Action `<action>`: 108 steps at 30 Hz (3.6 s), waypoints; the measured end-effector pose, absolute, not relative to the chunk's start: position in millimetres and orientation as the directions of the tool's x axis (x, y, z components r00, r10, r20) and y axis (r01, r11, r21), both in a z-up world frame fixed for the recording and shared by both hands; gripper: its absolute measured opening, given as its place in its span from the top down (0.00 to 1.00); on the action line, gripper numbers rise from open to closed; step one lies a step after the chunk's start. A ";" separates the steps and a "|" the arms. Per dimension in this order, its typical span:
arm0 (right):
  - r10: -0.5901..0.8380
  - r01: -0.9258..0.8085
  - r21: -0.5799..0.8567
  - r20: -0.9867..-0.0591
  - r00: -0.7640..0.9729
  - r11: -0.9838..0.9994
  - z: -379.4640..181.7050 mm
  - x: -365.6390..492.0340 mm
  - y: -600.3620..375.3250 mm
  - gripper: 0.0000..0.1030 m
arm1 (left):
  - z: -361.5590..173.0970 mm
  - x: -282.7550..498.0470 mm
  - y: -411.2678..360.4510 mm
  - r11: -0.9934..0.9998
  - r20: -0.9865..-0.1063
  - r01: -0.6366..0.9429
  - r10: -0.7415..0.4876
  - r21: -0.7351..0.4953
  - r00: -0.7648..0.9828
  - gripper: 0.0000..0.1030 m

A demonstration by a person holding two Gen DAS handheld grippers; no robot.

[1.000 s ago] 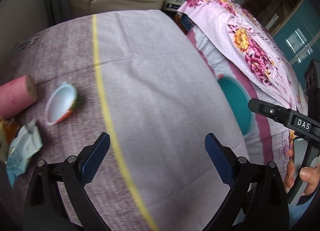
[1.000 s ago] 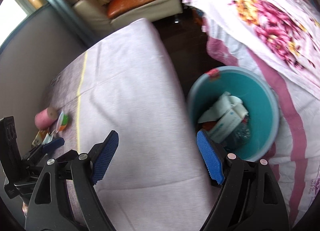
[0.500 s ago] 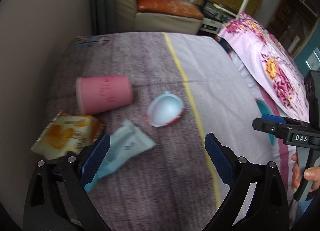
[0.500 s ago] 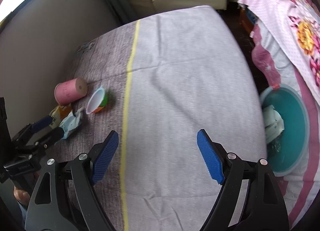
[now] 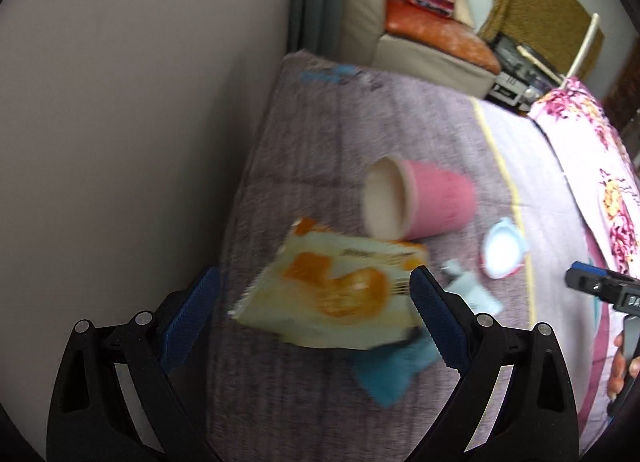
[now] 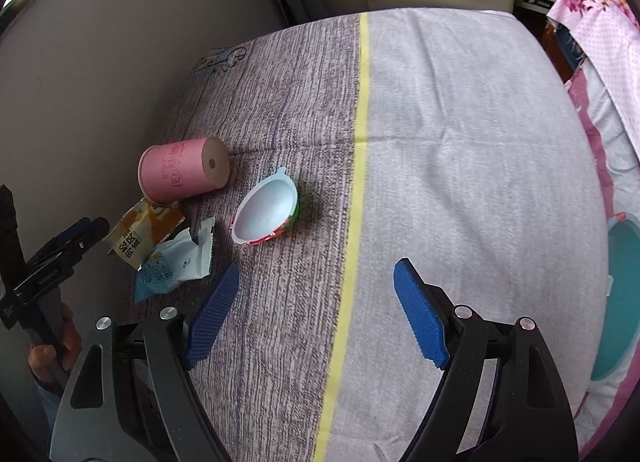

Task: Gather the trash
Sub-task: 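Move both grippers back to the table toward the yellow wrapper and yogurt cup, then grasp the yellow snack wrapper with the left gripper while the right grasps the white yogurt cup, then carry the wrapper and yogurt cup over the teal bin and open both grippers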

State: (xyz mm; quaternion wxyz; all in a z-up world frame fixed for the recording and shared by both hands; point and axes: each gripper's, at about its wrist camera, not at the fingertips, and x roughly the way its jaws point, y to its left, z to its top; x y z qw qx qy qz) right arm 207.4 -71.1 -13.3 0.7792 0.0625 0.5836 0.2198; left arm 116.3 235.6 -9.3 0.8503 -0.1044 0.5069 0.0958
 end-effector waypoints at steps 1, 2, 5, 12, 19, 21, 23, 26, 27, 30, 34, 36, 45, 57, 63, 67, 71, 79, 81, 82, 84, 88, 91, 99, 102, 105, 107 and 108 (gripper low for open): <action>0.417 -0.272 0.355 -0.882 0.219 0.895 -15.2 209.0 -67.2 0.29 | -14.9 116.1 239.9 0.959 -0.888 -0.271 0.052 -0.083 0.457 0.07; 0.417 -0.274 0.356 -0.883 0.215 0.894 -17.3 210.9 -63.5 0.30 | -19.6 116.2 243.4 0.958 -0.893 -0.273 0.047 -0.087 0.449 0.07; 0.418 -0.273 0.359 -0.885 0.204 0.893 -23.1 217.5 -56.8 0.36 | -36.1 114.7 250.7 0.957 -0.907 -0.270 0.020 -0.103 0.420 0.07; 0.432 -0.277 0.374 -0.883 0.186 0.885 -35.8 233.3 -35.8 0.49 | -51.1 113.6 244.9 0.968 -0.901 -0.192 -0.064 -0.160 0.429 0.07; 0.434 -0.267 0.382 -0.885 0.172 0.885 -50.8 243.0 -27.1 0.70 | -56.8 113.0 225.7 0.966 -0.891 -0.138 -0.139 -0.218 0.433 0.33; 0.431 -0.269 0.380 -0.887 0.166 0.885 -52.8 242.8 -26.8 0.83 | -55.9 111.3 217.1 0.968 -0.889 -0.114 -0.156 -0.225 0.431 0.44; 0.429 -0.280 0.375 -0.888 0.165 0.884 -54.0 240.2 -27.4 0.91 | -54.1 108.1 208.1 0.968 -0.887 -0.096 -0.171 -0.233 0.429 0.56; 0.422 -0.294 0.358 -0.886 0.192 0.886 -49.1 234.6 -33.1 0.95 | -48.3 102.1 191.7 0.973 -0.885 -0.066 -0.170 -0.219 0.433 0.58; 0.421 -0.292 0.356 -0.884 0.203 0.888 -46.2 232.0 -38.9 0.95 | -46.1 99.9 186.0 0.973 -0.884 -0.055 -0.179 -0.224 0.431 0.58; 0.419 -0.283 0.352 -0.880 0.225 0.892 -39.8 226.3 -54.4 0.95 | -37.0 97.1 168.2 0.974 -0.877 -0.021 -0.193 -0.225 0.440 0.59; 0.420 -0.250 0.360 -0.868 0.263 0.899 -31.8 215.0 -88.5 0.95 | -24.9 99.6 149.5 0.972 -0.864 0.016 -0.218 -0.236 0.454 0.59; 0.422 -0.239 0.364 -0.866 0.270 0.900 -28.5 211.0 -96.3 0.95 | -18.4 100.7 137.2 0.972 -0.857 0.041 -0.224 -0.232 0.464 0.59; 0.525 -0.208 0.487 -0.825 0.209 0.848 -30.6 219.6 -104.4 0.88 | -27.9 117.8 127.5 0.979 -0.870 0.004 -0.181 -0.201 0.459 0.59; 0.512 -0.208 0.476 -0.840 0.180 0.854 -52.5 238.6 -67.7 0.69 | -34.3 120.4 139.5 0.971 -0.874 -0.025 -0.202 -0.238 0.442 0.58; 0.461 -0.248 0.407 -0.858 0.225 0.879 -55.2 233.0 -65.3 0.95 | -30.1 124.6 133.7 0.967 -0.868 -0.027 -0.215 -0.253 0.447 0.58; 0.442 -0.234 0.385 -0.848 0.292 0.893 -40.6 222.6 -90.8 0.96 | -20.3 128.6 117.3 0.969 -0.859 0.001 -0.220 -0.248 0.462 0.58; 0.440 -0.208 0.390 -0.830 0.342 0.897 -25.4 209.6 -125.3 0.96 | -7.9 133.9 93.0 0.970 -0.848 0.043 -0.231 -0.240 0.477 0.59; 0.432 -0.155 0.408 -0.787 0.440 0.900 2.4 177.1 -199.1 0.95 | 16.8 142.9 26.0 0.964 -0.829 0.153 -0.265 -0.218 0.492 0.58; 0.428 -0.137 0.414 -0.776 0.463 0.900 7.3 173.0 -212.2 0.95 | 20.3 145.8 4.4 0.960 -0.827 0.186 -0.276 -0.211 0.490 0.58; 0.424 -0.129 0.416 -0.771 0.475 0.900 9.7 170.6 -220.8 0.95 | 20.6 146.2 -3.5 0.958 -0.827 0.197 -0.280 -0.208 0.488 0.58; 0.410 -0.104 0.417 -0.761 0.503 0.903 13.0 164.7 -239.2 0.95 | 20.4 149.0 -24.6 0.953 -0.828 0.226 -0.290 -0.202 0.479 0.58; 0.376 -0.046 0.422 -0.747 0.548 0.905 17.9 153.0 -280.6 0.95 | 12.3 155.8 -67.8 0.938 -0.839 0.284 -0.312 -0.199 0.445 0.58; 0.349 0.000 0.427 -0.740 0.575 0.904 18.0 145.2 -311.9 0.95 | 4.6 159.2 -102.3 0.925 -0.850 0.328 -0.325 -0.194 0.414 0.58; 0.260 0.136 0.440 -0.723 0.640 0.888 10.4 124.7 -386.6 0.95 | -14.8 169.0 -188.2 0.885 -0.875 0.425 -0.350 -0.191 0.335 0.58; 0.239 0.184 0.451 -0.726 0.644 0.873 4.2 119.8 -413.5 0.95 | -19.9 170.7 -214.8 0.871 -0.882 0.455 -0.352 -0.185 0.315 0.58; 0.230 0.220 0.463 -0.732 0.642 0.859 -4.3 116.3 -436.6 0.95 | -27.2 174.0 -238.2 0.858 -0.890 0.480 -0.353 -0.184 0.290 0.58; 0.228 0.239 0.470 -0.735 0.638 0.849 -11.0 115.7 -449.3 0.95 | -32.8 176.6 -253.5 0.852 -0.896 0.492 -0.347 -0.178 0.277 0.58; 0.228 0.244 0.473 -0.736 0.638 0.847 -12.8 114.9 -453.0 0.95 | -34.9 177.5 -258.4 0.850 -0.899 0.496 -0.345 -0.177 0.270 0.58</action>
